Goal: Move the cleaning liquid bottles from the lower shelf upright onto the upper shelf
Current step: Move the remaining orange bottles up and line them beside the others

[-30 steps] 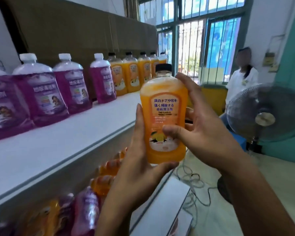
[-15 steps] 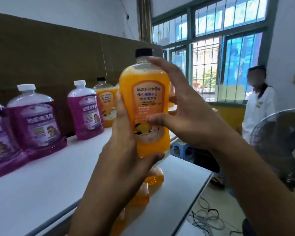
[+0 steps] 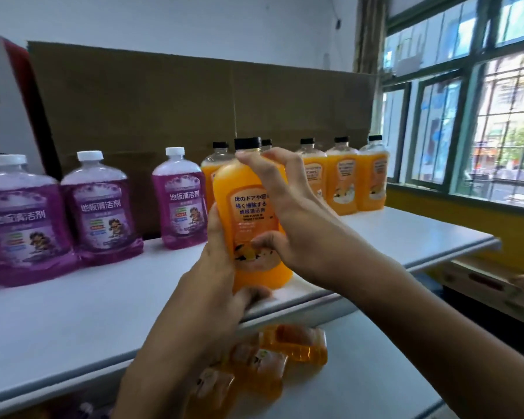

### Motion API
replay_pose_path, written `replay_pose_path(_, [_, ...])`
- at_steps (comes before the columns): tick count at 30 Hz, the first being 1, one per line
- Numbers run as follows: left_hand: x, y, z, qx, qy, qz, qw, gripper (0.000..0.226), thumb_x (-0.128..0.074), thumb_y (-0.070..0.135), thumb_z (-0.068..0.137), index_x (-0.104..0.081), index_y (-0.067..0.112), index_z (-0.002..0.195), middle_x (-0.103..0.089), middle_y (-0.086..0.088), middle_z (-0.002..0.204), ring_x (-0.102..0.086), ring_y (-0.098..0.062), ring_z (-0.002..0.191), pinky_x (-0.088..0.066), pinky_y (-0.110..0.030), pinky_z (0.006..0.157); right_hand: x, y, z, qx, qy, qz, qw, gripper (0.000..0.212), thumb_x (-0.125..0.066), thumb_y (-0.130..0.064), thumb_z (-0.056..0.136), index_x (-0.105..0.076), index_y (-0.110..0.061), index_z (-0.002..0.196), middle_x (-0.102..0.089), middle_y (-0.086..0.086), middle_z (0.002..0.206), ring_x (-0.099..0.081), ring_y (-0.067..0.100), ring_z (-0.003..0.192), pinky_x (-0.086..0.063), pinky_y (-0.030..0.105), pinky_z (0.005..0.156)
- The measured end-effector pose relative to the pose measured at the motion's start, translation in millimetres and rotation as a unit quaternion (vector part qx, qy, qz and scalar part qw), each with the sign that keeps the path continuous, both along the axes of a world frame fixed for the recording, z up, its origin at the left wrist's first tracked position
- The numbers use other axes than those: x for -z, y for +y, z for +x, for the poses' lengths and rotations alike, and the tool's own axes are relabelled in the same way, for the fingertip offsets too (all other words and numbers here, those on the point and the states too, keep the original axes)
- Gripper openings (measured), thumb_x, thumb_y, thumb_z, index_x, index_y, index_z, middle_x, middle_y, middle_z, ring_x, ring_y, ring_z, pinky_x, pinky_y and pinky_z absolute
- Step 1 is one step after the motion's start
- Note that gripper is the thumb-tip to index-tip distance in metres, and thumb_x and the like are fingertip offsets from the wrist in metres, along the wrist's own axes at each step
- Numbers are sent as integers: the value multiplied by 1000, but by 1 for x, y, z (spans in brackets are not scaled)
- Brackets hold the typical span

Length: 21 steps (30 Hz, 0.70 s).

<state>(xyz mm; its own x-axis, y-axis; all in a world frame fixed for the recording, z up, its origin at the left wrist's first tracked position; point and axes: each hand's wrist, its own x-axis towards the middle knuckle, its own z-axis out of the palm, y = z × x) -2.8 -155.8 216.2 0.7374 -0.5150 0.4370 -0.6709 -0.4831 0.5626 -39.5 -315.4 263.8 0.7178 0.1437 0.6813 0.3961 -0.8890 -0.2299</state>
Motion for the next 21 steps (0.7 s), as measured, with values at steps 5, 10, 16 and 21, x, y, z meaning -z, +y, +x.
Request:
replay_pose_path(5, [3,-2,4,-90,11,40,995,72,-66,61,79,-32,43,141,-53,14,141,-55,-11,121,-45,-30,97,-4,-11,30,6,3,-11,1000,98,-77,-11,84,-13,-44,150,-4,-6,159,-31,31,143,-43,35,102])
replay_pose_path(10, [1,-2,1,-128,23,78,988,66,-63,61,83,-44,36,141,-57,10,138,-54,-10,115,-41,-26,89,-8,-17,68,31,7,-22,999,99,-78,-10,83,-14,-39,152,-10,4,161,-36,34,142,-49,44,104])
replay_pose_path(16, [-2,-1,0,-127,26,72,989,59,-66,55,85,-51,31,138,-60,6,130,-50,-7,103,-39,-26,85,-7,-15,105,30,7,-13,999,95,-74,-4,84,-15,-36,152,-8,11,161,-56,33,122,-49,27,77])
replay_pose_path(21, [-2,-4,-1,-120,27,58,991,53,-68,51,86,-56,30,134,-62,3,127,-54,-9,105,-42,-27,85,-5,-13,118,35,9,-9,999,99,-73,-1,85,-13,-35,155,-6,12,163,-59,33,115,-51,29,74])
